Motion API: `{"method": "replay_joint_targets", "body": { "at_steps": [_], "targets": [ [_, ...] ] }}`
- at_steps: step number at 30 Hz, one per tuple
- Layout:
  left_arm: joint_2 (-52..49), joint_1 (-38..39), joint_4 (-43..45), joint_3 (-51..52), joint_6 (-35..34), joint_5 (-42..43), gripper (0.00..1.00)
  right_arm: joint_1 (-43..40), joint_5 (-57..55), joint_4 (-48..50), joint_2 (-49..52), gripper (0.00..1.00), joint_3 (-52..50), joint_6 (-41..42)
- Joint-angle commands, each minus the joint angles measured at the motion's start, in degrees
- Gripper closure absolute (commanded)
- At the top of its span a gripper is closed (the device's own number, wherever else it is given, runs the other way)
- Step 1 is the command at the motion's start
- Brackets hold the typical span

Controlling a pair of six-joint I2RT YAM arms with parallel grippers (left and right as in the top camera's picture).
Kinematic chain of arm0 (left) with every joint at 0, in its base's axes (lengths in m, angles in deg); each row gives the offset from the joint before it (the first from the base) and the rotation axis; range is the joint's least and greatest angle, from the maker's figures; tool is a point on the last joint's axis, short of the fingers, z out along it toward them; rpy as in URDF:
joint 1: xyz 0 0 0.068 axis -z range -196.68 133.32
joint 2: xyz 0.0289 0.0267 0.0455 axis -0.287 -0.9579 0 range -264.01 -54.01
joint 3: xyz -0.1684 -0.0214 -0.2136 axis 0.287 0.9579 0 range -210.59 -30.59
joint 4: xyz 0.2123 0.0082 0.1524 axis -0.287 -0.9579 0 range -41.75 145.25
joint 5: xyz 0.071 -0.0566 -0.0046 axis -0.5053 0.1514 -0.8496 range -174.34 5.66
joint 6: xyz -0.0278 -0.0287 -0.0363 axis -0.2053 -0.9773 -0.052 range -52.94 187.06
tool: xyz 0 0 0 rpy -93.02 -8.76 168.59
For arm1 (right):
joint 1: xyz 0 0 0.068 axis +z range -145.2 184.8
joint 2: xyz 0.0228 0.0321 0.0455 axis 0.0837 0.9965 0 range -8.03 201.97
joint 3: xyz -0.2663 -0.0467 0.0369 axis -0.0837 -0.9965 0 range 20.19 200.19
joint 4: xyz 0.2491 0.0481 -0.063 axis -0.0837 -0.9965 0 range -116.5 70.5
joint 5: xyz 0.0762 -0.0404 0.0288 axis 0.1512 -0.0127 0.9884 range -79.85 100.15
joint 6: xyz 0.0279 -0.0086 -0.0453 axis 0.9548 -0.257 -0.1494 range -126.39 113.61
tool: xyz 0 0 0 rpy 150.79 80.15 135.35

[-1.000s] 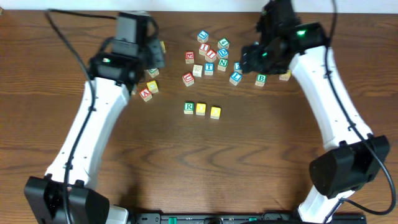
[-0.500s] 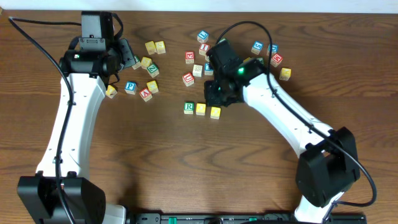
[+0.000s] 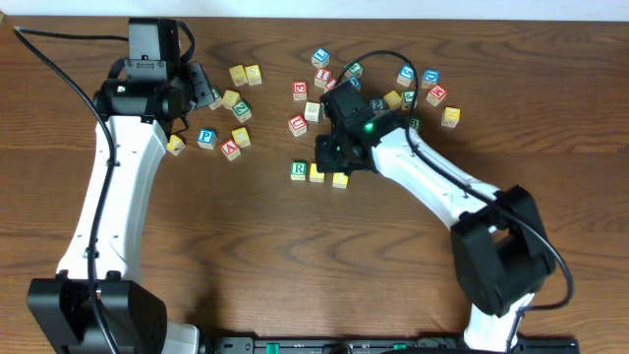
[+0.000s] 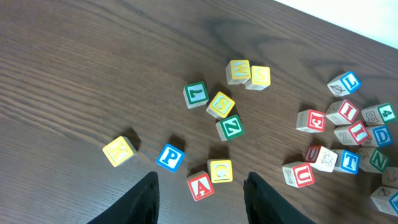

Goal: Spell out ROBOT

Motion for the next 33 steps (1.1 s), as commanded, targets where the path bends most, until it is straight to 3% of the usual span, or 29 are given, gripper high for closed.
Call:
{"method": "replay_joint_targets", "body": {
  "at_steps": [1,33],
  "targets": [
    [-0.7,-0.2,-0.2,0.0,0.5,-0.5,0.56,0.6,2.6,-0.5,3.0,0.99,-0.6,1.3],
    [-0.8,-0.2,-0.1,0.0,0.5,-0.5,0.56,-3.3,-2.0,-4.4,4.7,0.99,-0.3,1.5]
  ]
}}
